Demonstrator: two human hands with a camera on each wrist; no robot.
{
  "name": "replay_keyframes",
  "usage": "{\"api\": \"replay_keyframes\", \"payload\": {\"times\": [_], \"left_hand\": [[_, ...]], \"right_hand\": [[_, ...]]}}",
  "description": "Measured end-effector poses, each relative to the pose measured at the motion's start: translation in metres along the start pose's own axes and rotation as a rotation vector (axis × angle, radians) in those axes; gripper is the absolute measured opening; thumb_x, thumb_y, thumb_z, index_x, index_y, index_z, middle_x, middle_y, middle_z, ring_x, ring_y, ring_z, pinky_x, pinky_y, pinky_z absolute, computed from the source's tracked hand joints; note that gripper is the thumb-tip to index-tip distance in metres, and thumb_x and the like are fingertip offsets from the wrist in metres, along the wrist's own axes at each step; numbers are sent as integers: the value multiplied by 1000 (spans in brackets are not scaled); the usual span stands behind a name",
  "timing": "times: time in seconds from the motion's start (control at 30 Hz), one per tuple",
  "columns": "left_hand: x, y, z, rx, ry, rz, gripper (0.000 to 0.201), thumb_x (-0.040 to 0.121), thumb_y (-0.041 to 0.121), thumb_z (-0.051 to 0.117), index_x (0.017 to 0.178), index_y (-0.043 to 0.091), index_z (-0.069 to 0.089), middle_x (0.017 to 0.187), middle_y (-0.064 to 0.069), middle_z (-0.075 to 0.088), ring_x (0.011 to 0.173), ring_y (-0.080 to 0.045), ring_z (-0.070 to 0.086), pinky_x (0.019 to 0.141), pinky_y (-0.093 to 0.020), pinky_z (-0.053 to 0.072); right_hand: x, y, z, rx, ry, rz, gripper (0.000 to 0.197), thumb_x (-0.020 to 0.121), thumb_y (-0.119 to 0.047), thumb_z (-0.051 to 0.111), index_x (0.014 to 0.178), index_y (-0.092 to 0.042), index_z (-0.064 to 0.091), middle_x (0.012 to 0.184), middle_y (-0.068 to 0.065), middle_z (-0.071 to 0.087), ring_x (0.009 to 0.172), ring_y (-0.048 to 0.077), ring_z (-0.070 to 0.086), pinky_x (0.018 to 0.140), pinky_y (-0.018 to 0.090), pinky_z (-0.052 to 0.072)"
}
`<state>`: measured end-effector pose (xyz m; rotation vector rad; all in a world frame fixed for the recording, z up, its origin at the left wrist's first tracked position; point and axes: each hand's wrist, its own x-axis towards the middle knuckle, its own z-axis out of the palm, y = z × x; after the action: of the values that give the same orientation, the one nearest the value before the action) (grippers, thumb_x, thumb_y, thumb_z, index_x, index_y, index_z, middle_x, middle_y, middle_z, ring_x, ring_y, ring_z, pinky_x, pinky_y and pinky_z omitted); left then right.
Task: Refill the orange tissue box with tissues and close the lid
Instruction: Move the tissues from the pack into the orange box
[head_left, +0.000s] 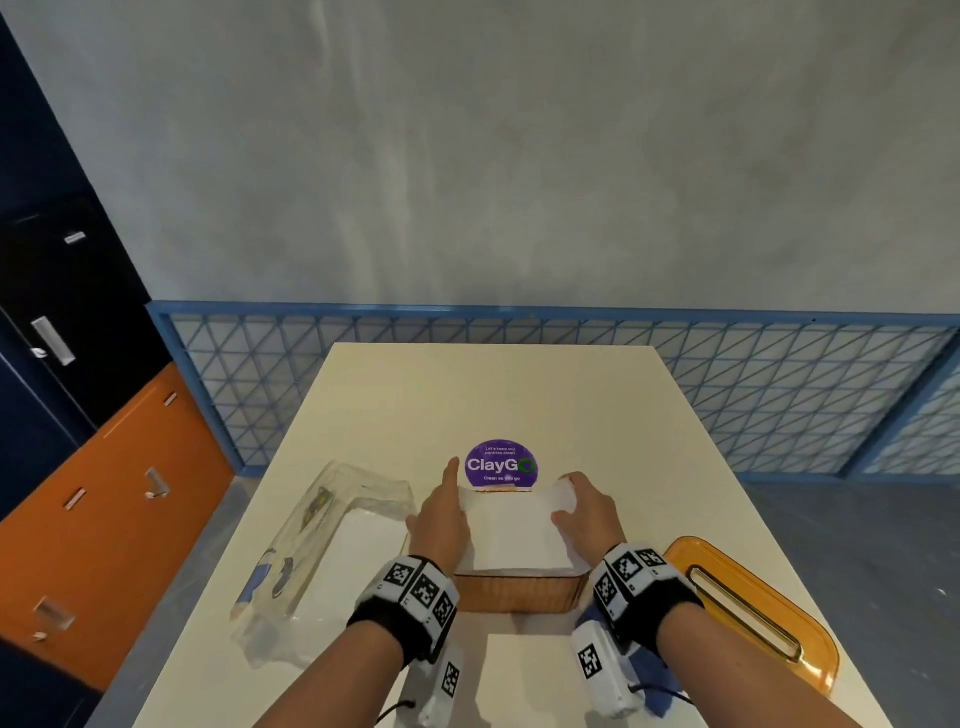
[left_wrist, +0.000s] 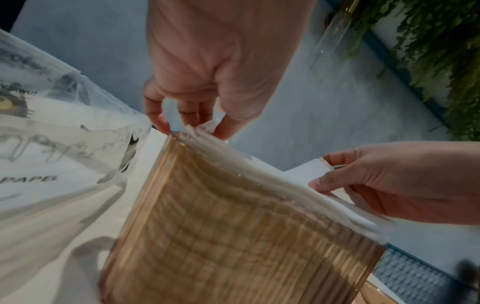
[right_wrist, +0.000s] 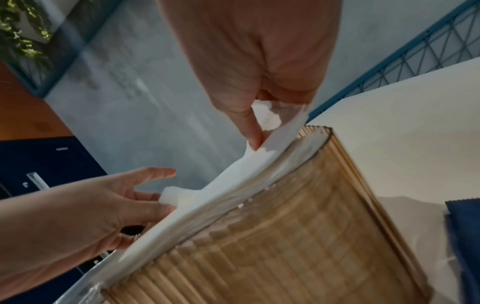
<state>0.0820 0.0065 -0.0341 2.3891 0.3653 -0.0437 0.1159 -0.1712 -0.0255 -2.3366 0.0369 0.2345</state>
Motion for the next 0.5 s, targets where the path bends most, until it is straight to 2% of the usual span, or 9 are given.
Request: {"api": "replay_keyframes", "payload": {"times": [0.1,0.17,0.23,0.3,0.37,0.4,0.47,0.5], "left_hand": [[1,-3,0,17,-3,48,68,93,-1,39,150,25,13,119,-8,55,112,-24,52,102,-43,35],[-2,-3,-2,177,32,92,66,94,4,43,149,27,15,131,-6,45,119,-23,44,97,-40,37],[-8,-2,-7,353,119,233,57,94,14,48,145,28,28,139,-4,36,124,-24,38,95,-37,39],[-14,0,-9,401,102,453,46,92,21,54,137,27,45,144,-1,37,128,-24,39,98,-36,39],[-21,1,-8,474,-42,596,40,92,28,54,132,25,51,145,1,39,129,-22,41,99,-35,41],[-25,0,-7,521,-117,605,39,93,31,53,131,25,51,144,3,40,129,-20,41,98,-33,42],[-29,-3,-6,568,-205,564,37,94,33,50,130,25,50,140,5,42,128,-15,40,94,-31,44],[-30,-5,-4,566,-214,547,37,94,33,49,130,26,50,140,5,43,129,-14,40,93,-30,45]], "right_hand": [[-3,2,1,-34,3,-29,47,89,-2,54,133,-6,41,122,21,57,111,30,56,84,26,44],[-6,2,2,-115,23,-105,52,89,-3,55,138,-7,37,132,16,46,121,29,48,96,29,41],[-11,1,-1,-283,96,-265,56,88,-6,57,140,-11,35,139,13,35,127,28,39,100,31,41],[-14,0,-6,-384,149,-472,54,85,-10,63,136,-14,45,140,14,39,127,32,40,99,37,44],[-18,2,-9,-416,61,-613,45,85,-19,65,129,-15,54,139,13,45,126,31,45,102,40,44],[-22,3,-9,-436,-38,-627,44,88,-25,62,130,-17,54,141,9,43,129,27,43,106,36,40],[-27,6,-6,-486,-263,-545,49,91,-33,56,137,-21,46,149,3,34,136,20,33,111,28,29],[-28,8,-6,-511,-331,-491,52,91,-34,55,140,-22,42,151,1,30,138,18,30,112,28,27]]}}
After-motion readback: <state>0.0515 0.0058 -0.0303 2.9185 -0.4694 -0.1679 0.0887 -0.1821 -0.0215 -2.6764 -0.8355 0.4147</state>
